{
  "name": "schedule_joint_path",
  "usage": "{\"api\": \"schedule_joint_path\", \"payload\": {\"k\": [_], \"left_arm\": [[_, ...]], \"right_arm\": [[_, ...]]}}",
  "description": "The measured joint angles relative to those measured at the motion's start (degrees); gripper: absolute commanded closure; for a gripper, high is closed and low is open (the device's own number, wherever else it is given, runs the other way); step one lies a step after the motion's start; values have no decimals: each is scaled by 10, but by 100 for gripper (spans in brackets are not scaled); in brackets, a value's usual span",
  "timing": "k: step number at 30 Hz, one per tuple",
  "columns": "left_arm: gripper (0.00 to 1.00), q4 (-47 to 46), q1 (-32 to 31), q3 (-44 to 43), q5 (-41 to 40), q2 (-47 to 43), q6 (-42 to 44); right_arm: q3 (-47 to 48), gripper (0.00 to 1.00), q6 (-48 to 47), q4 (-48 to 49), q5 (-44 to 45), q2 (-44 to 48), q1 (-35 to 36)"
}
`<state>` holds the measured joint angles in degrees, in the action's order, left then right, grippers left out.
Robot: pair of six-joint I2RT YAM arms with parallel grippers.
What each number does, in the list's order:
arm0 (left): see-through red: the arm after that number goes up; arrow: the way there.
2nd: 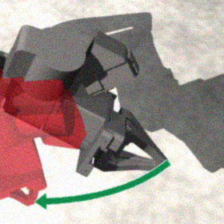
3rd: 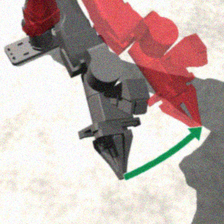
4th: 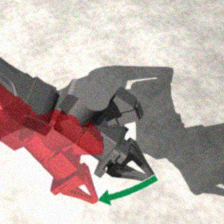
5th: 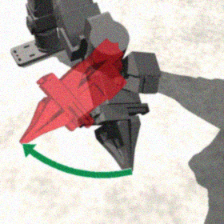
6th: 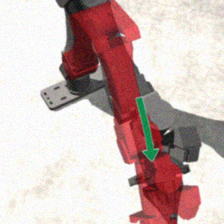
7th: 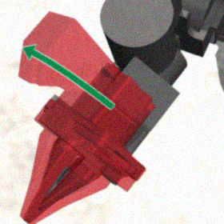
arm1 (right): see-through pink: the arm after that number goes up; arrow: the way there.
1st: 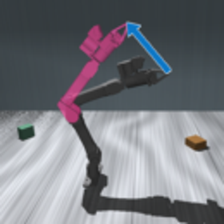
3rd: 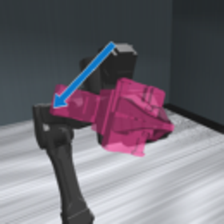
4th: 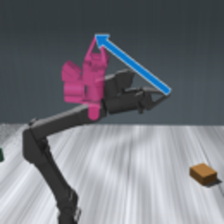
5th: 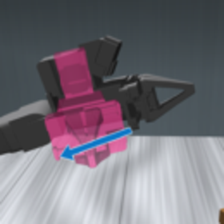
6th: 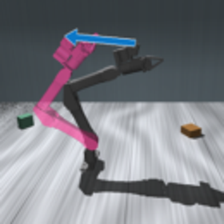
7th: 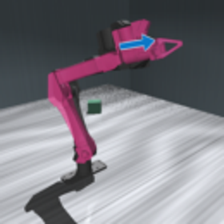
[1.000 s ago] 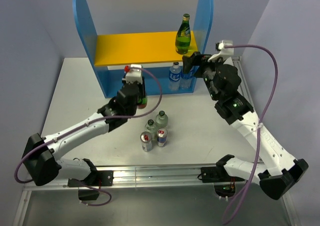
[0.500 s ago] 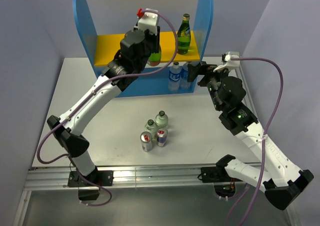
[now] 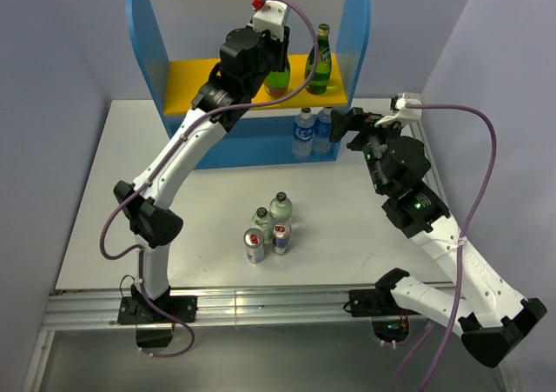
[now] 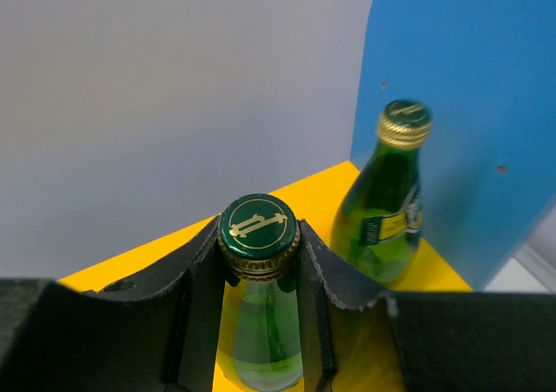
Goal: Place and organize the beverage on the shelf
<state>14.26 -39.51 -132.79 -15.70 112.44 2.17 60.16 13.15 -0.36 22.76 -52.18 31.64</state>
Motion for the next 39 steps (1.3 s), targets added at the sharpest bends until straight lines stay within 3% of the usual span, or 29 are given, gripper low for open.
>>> {"api": "schedule_joint_path", "payload": {"k": [6,18,21,22,24,25,28,39], "left_arm": [[100,-38,26,-35,45,69,-6],[100,-57,35,-41,130,82,-54],[84,-58,35,-40,148,82,-59],[61,-59,35,-39,152,82,-59],[38,-69,35,-32,159,82,-57],[18,-83,35,-26,162,82,-59],[1,-118,35,-10,169,81,-58],[1,-167,34,35,164,68,-44]], "right_arm": [[-8,0,-4,2,4,11,0],[-23,0,-6,13,16,14,0],[-26,0,-6,12,16,12,0],[-26,0,-6,12,16,12,0],[-26,0,-6,12,16,12,0],[-26,0,-6,13,16,12,0],[-26,0,-6,12,16,12,0],[-26,0,-6,12,16,10,0]]}}
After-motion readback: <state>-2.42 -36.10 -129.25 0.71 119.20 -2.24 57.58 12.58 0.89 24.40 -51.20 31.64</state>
